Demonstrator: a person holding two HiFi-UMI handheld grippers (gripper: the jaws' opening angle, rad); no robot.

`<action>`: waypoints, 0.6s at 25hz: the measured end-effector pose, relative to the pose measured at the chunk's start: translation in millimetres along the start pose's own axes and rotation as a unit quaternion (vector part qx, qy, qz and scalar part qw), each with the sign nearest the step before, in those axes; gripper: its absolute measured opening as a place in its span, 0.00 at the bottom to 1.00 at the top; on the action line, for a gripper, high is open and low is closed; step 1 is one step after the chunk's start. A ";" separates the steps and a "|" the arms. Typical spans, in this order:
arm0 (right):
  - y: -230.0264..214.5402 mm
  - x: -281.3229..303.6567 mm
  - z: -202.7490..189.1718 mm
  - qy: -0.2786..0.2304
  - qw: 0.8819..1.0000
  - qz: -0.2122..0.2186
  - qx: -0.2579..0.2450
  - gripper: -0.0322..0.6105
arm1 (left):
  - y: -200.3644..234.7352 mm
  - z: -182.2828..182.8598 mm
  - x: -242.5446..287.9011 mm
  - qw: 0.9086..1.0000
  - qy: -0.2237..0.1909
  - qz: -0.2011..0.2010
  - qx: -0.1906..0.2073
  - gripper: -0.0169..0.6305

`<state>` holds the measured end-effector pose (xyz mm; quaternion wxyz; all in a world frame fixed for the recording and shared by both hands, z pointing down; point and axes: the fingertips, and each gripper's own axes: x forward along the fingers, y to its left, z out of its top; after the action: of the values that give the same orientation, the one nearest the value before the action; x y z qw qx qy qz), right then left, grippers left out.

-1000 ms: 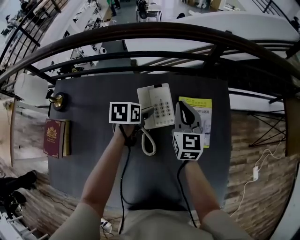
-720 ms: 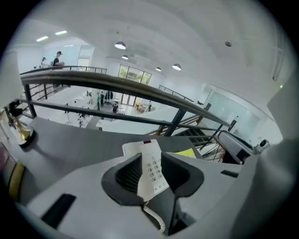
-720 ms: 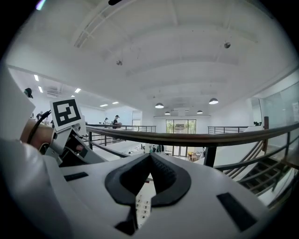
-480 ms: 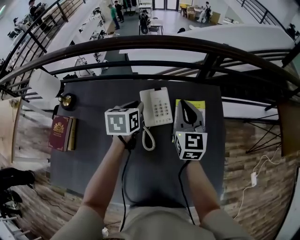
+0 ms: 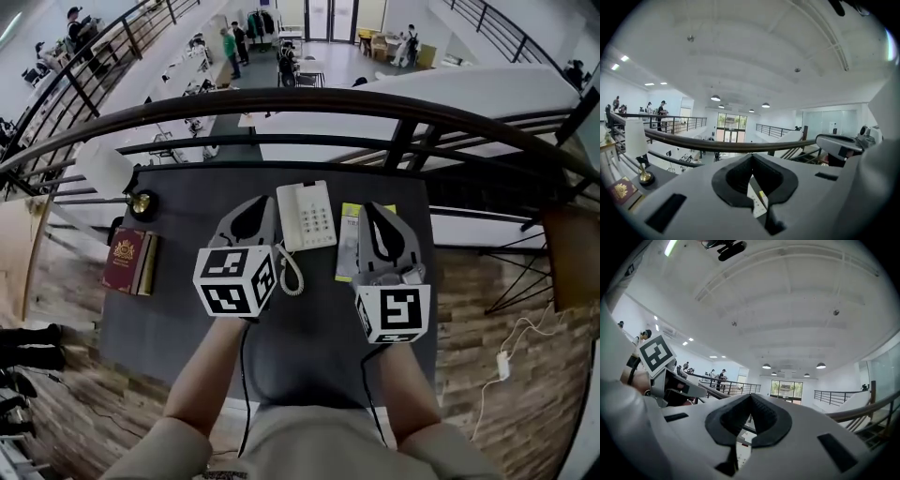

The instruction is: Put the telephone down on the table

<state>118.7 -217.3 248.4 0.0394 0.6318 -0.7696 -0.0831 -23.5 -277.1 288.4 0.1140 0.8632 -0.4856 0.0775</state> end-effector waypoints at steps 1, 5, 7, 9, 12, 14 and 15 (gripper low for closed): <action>0.2 -7.1 9.4 -0.008 1.000 0.004 0.000 0.05 | -6.9 6.2 -9.1 1.000 -0.013 0.000 0.005 0.04; 6.3 -32.6 42.6 -0.035 0.999 0.019 -0.006 0.05 | -32.9 27.8 -45.9 0.997 -0.063 -0.002 0.033 0.03; 11.3 -45.0 54.3 -0.043 0.999 0.028 -0.006 0.05 | -46.9 34.5 -62.7 0.995 -0.082 -0.007 0.047 0.03; 18.9 -57.8 63.0 -0.047 0.998 0.041 0.001 0.05 | -61.9 36.7 -78.2 0.994 -0.090 -0.016 0.066 0.03; 31.1 -76.2 73.8 -0.056 0.997 0.059 0.012 0.05 | -79.9 35.3 -96.3 0.992 -0.096 -0.033 0.078 0.03; 37.9 -84.8 76.4 -0.063 0.996 0.064 0.016 0.05 | -84.7 30.7 -103.5 0.992 -0.094 -0.041 0.075 0.03; 41.4 -87.6 75.7 -0.066 0.995 0.068 0.020 0.05 | -85.2 27.6 -106.2 0.992 -0.092 -0.043 0.073 0.03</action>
<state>83.6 -117.8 185.2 -0.0185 0.5721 -0.8130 -0.1067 -4.7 -154.7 225.6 0.0092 0.8929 -0.4493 0.0280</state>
